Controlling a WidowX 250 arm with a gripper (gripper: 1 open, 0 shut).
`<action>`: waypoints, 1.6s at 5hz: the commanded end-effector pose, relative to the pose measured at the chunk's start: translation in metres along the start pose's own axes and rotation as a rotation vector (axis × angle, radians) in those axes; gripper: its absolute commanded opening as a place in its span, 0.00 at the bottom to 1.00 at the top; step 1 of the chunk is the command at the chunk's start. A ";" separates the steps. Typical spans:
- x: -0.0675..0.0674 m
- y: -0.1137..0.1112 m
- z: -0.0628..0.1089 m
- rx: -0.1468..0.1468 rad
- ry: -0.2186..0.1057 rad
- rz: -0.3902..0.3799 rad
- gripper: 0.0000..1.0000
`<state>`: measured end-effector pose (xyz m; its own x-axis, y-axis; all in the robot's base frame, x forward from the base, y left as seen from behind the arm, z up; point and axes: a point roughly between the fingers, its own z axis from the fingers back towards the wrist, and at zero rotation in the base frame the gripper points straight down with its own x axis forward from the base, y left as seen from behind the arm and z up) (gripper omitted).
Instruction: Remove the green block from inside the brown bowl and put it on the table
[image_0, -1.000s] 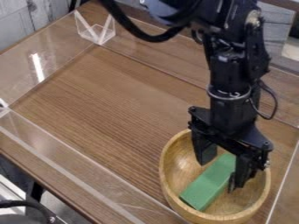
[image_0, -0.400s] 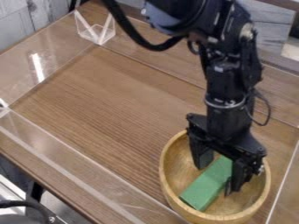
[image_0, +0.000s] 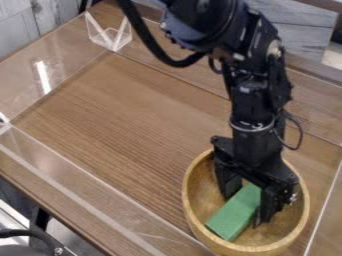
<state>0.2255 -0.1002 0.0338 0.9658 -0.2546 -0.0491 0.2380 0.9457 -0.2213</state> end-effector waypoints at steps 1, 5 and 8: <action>0.008 0.001 0.006 -0.007 -0.046 0.002 0.00; -0.008 -0.003 0.042 -0.046 -0.004 0.075 0.00; -0.011 -0.003 0.062 -0.071 -0.015 0.100 0.00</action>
<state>0.2077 -0.0861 0.0770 0.9772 -0.1571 -0.1430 0.1130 0.9544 -0.2764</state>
